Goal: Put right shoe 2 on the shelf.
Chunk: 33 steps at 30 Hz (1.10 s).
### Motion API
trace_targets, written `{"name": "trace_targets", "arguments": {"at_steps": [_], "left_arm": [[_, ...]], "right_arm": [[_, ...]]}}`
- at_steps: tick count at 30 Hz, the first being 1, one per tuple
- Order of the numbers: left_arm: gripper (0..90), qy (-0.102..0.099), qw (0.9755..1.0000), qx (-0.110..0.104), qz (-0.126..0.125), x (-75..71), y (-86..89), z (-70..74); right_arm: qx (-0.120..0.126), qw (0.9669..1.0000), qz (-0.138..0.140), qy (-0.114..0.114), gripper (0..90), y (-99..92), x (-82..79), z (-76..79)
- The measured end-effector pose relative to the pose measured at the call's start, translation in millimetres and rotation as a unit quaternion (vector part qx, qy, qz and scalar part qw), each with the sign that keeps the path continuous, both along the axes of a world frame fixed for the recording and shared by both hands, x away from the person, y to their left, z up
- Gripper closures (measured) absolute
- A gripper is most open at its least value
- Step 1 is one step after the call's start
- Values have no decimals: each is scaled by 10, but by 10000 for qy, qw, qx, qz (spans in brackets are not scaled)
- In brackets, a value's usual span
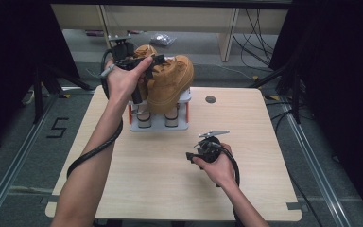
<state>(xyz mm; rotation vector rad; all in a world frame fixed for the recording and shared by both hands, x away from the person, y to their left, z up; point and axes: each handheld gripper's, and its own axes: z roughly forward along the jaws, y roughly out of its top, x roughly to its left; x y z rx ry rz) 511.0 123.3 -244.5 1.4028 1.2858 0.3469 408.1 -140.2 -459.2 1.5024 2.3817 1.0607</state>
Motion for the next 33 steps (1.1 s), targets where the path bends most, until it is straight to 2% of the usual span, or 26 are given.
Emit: {"name": "trace_targets", "arguments": {"at_steps": [1, 2, 3, 4, 5, 7, 8, 9, 11, 16, 19, 21, 24, 25, 26, 27, 28, 30, 33], "left_arm": [[158, -9, 10000, -11, -10, -16, 11, 8], [158, -24, 10000, -30, -11, -26, 16, 13], [160, -37, 10000, -31, -13, -43, 26, 20], [164, -68, 10000, -35, -14, -65, 38, 24], [168, -82, 10000, -50, -19, -80, 47, 25], [181, -136, 9999, -49, -13, -115, 80, 18], [199, -158, 9999, -67, -13, -135, 105, 9], [202, -162, 9998, -120, 7, -150, 128, -3], [208, -193, 9998, -100, 15, -178, 168, -20], [248, -207, 9995, -217, -134, -280, 247, -87], [253, -265, 9992, -257, -135, -337, 289, -114], [294, -395, 9986, -300, -163, -439, 368, -144], [344, -459, 9985, -232, -212, -551, 423, -186], [377, -481, 9983, -207, -236, -598, 440, -216], [448, -521, 9981, -206, -263, -622, 445, -237], [459, -514, 9981, -142, -295, -658, 454, -271], [472, -515, 9981, -150, -309, -676, 458, -293], [531, -550, 9978, -69, -355, -715, 471, -355], [616, -575, 9975, -44, -404, -757, 494, -447]], "right_arm": [[30, 9999, -114, 115, 456, 16, -20, 14], [31, 9999, -101, 112, 456, 20, -19, 15], [21, 10000, -36, -11, 456, 17, -7, 7], [38, 10000, -22, -32, 456, 20, -2, 8], [52, 9999, -50, 74, 457, 31, -7, 22], [-19, 9999, 95, -72, 461, 13, 18, 20], [-12, 9999, 58, -159, 463, 15, 22, 15], [17, 9999, 36, -107, 464, 19, 22, 20], [-2, 9998, 113, -191, 468, 10, 37, 21], [-11, 9998, 60, -178, 485, 20, 45, 53], [7, 9995, 140, -296, 502, 20, 62, 65], [93, 9997, -14, -220, 533, 35, 54, 112], [102, 9993, 23, -367, 582, 11, 91, 158], [105, 9990, 19, -424, 595, 5, 98, 174], [185, 9988, -85, -439, 615, 17, 102, 201], [134, 9990, -30, -428, 631, 3, 115, 225], [212, 9987, -71, -451, 654, 6, 130, 242], [228, 9982, -80, -557, 689, 14, 146, 270], [205, 9981, -76, -570, 724, 22, 175, 322]]}}
